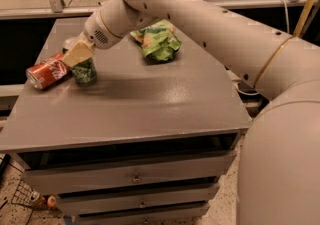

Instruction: Move green can near coke can

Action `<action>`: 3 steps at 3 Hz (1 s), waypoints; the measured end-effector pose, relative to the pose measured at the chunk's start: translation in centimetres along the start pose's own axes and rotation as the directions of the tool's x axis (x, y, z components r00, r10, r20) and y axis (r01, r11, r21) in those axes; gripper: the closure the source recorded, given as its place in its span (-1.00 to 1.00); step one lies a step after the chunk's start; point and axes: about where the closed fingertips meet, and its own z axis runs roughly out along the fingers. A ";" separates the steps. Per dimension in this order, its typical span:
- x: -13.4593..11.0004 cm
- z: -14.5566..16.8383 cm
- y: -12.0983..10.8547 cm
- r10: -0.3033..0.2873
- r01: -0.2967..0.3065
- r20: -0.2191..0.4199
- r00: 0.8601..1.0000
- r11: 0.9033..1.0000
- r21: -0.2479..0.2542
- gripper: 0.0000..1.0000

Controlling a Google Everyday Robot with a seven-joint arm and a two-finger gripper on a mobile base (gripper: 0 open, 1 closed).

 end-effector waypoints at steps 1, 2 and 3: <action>0.0 0.2 0.1 -0.001 0.001 0.000 1.000 1.000 -0.002 0.71; -0.1 0.4 0.2 -0.002 0.002 0.000 1.000 1.000 -0.006 0.24; -0.1 0.5 0.3 -0.002 0.002 -0.001 1.000 1.000 -0.007 -0.38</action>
Offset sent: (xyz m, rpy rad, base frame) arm -0.0007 0.0017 -0.0011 0.0005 0.0000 0.0018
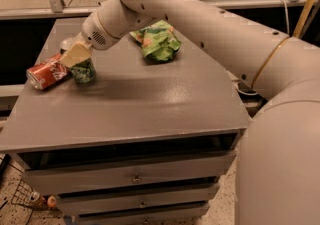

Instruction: Move green can near coke can

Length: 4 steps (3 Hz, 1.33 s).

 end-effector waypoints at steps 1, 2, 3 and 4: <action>0.0 0.0 0.0 0.000 0.000 0.000 1.000 1.000 0.000 -0.83; 0.0 0.2 0.1 -0.001 0.001 -0.001 1.000 1.000 -0.003 -1.00; 0.0 0.2 0.1 -0.001 0.001 -0.001 1.000 1.000 -0.003 -1.00; 0.9 -1.7 -0.4 -0.021 0.021 -0.009 1.000 1.000 0.008 -1.00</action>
Offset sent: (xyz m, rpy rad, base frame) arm 0.0000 0.0000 0.0000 0.0000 0.0000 0.0000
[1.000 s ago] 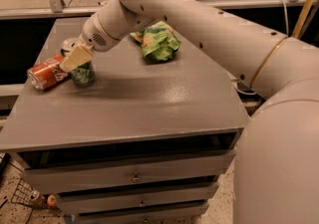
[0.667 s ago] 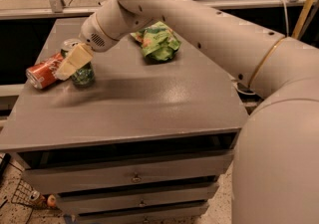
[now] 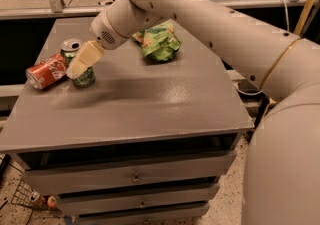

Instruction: Move green can near coke can

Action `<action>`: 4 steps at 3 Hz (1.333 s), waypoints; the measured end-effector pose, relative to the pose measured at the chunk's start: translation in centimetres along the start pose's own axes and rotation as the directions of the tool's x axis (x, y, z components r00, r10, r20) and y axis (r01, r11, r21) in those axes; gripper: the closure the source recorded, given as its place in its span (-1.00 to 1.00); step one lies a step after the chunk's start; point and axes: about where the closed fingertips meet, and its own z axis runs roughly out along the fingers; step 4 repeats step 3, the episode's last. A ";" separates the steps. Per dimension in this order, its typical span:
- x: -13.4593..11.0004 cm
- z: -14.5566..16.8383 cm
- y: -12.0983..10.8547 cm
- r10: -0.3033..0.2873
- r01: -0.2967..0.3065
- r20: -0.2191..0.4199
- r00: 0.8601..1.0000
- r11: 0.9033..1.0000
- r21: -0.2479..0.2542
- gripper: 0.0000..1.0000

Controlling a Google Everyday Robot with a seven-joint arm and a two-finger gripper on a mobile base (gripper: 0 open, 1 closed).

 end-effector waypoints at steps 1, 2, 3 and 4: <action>3.1 -5.7 -1.5 0.008 -0.009 0.018 1.000 0.997 0.073 -1.00; 5.9 -10.6 -2.8 0.040 -0.043 0.020 0.999 0.987 0.152 -1.00; 9.0 -16.3 -3.7 0.113 -0.113 0.016 0.994 0.958 0.265 -1.00; 9.0 -16.3 -3.7 0.113 -0.113 0.016 0.994 0.958 0.265 -1.00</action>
Offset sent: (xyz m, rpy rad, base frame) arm 0.0251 -0.1984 0.0292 0.0238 -0.0914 -0.2591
